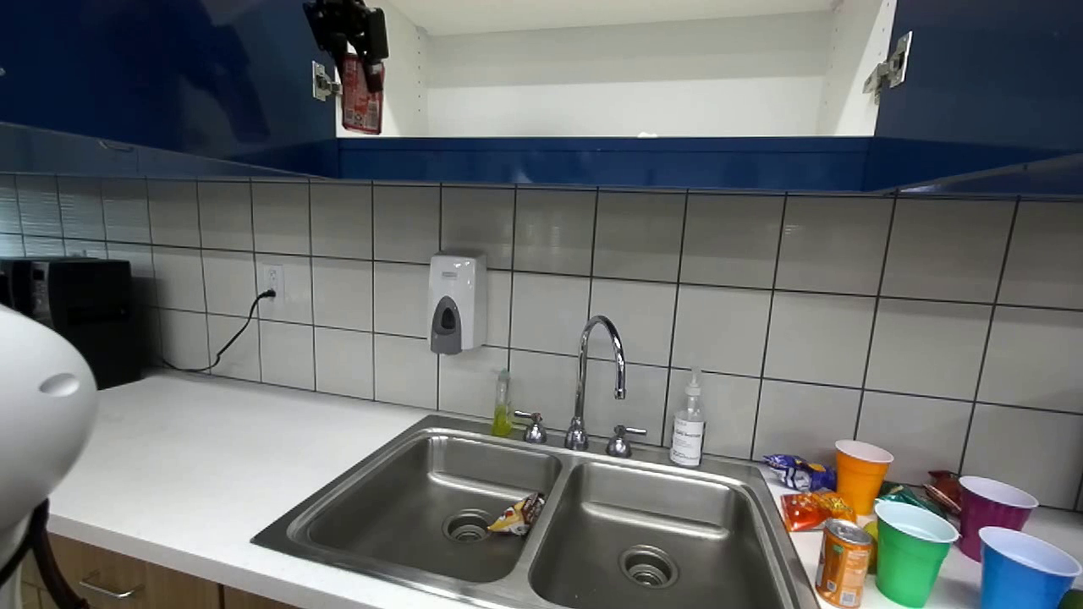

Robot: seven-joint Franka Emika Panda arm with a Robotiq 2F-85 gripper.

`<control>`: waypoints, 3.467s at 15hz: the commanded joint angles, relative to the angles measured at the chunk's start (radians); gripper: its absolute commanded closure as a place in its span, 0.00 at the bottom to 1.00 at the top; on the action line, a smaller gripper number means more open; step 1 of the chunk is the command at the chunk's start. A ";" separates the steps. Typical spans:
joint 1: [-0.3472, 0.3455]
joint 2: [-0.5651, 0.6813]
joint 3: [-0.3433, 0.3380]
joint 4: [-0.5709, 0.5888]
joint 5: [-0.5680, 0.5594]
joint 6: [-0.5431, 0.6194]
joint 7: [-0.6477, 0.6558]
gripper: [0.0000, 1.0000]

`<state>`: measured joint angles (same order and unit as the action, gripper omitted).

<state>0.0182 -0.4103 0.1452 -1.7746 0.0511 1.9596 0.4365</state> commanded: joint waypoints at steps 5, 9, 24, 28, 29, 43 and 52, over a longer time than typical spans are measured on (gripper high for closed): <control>-0.025 0.006 0.020 0.106 -0.064 -0.009 0.026 0.62; -0.030 0.047 0.026 0.169 -0.100 -0.019 0.038 0.62; -0.004 0.275 0.014 0.424 -0.194 -0.107 0.103 0.62; 0.006 0.324 0.007 0.476 -0.208 -0.133 0.113 0.62; 0.009 0.334 0.005 0.486 -0.207 -0.139 0.112 0.62; 0.007 0.445 0.009 0.595 -0.231 -0.180 0.142 0.62; 0.017 0.505 0.006 0.662 -0.249 -0.209 0.150 0.62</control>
<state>0.0259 0.0588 0.1474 -1.1873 -0.1641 1.7888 0.5514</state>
